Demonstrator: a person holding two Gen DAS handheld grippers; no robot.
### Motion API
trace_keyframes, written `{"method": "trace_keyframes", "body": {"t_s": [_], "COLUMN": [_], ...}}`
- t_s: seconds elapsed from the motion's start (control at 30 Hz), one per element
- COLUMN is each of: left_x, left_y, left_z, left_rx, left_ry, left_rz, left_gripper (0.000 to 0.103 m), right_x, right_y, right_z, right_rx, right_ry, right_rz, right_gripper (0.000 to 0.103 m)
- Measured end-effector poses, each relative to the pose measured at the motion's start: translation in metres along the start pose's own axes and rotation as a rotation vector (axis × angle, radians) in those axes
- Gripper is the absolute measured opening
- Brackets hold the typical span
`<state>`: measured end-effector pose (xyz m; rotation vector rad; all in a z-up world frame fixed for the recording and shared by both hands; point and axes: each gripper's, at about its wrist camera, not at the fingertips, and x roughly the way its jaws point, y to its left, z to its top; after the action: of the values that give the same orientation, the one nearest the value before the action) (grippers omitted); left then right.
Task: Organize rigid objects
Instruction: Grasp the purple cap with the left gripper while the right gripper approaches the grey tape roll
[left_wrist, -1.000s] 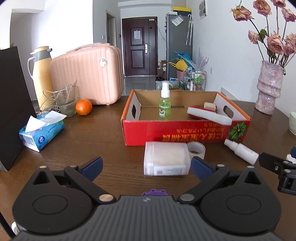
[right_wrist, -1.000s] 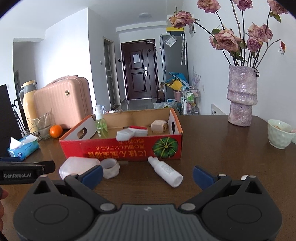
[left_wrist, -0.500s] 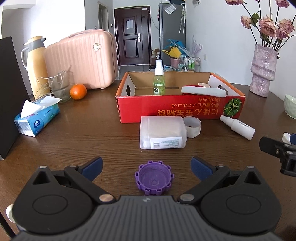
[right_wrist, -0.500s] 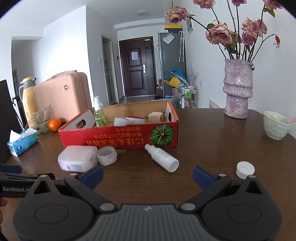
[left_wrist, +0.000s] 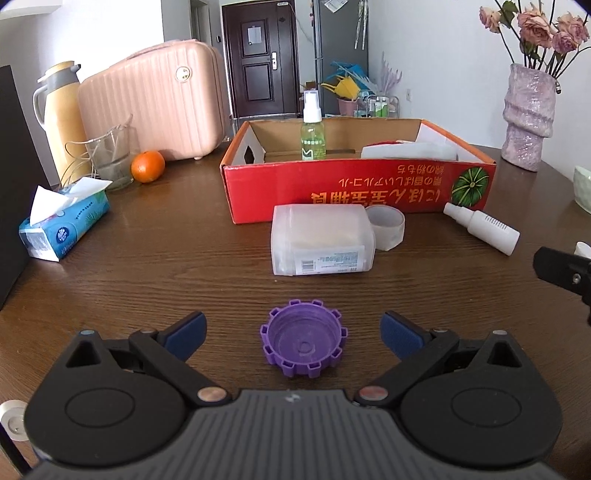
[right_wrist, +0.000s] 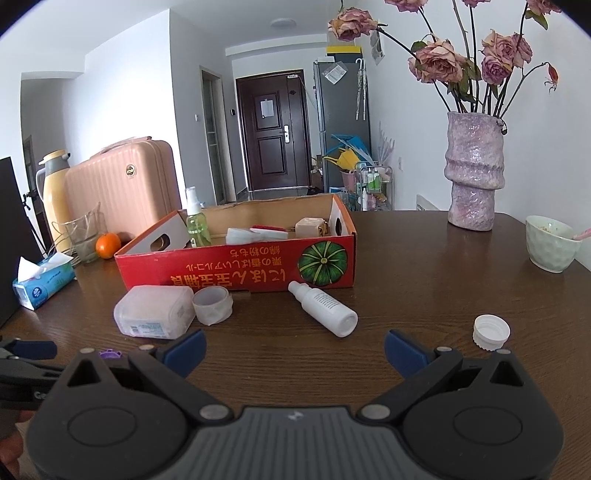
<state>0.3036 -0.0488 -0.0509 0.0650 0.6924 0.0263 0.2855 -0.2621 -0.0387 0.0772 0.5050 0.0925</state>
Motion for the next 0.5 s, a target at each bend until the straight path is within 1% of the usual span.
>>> {"method": "trace_keyframes", "body": {"t_s": [0.1,0.17,0.27,0.3,0.33,0.4,0.5], "left_x": [0.004,0.007,0.013,0.015,0.017,0.02,0.015], "left_y": [0.001,0.001,0.0,-0.001,-0.001,0.0,-0.001], "left_z": [-0.001,-0.002,-0.003,-0.003,-0.004,-0.004,-0.005], "left_rx": [-0.009,-0.013,-0.011,-0.007,-0.007,-0.012,-0.003], "left_ry": [0.006,0.012,0.032,0.042,0.052,0.067,0.043], "left_rz": [0.009,0.01,0.003,-0.001,-0.009,-0.033,-0.031], "left_gripper": [0.102,0.098,0.089,0.078,0.057,0.055,0.055], "right_x": [0.001,0.002,0.002,0.003,0.003,0.003,0.003], "right_y": [0.0,0.0,0.0,0.0,0.0,0.0,0.0], "right_z": [-0.001,-0.002,-0.002,-0.002,-0.002,-0.002,-0.002], "right_rx": [0.0,-0.001,-0.002,-0.001,-0.001,-0.001,-0.003], "right_ry": [0.005,0.007,0.009,0.01,0.011,0.012,0.015], "right_rz": [0.001,0.001,0.001,0.001,0.0,0.0,-0.002], "right_gripper": [0.103,0.103,0.103,0.103,0.103,0.103,0.103]}}
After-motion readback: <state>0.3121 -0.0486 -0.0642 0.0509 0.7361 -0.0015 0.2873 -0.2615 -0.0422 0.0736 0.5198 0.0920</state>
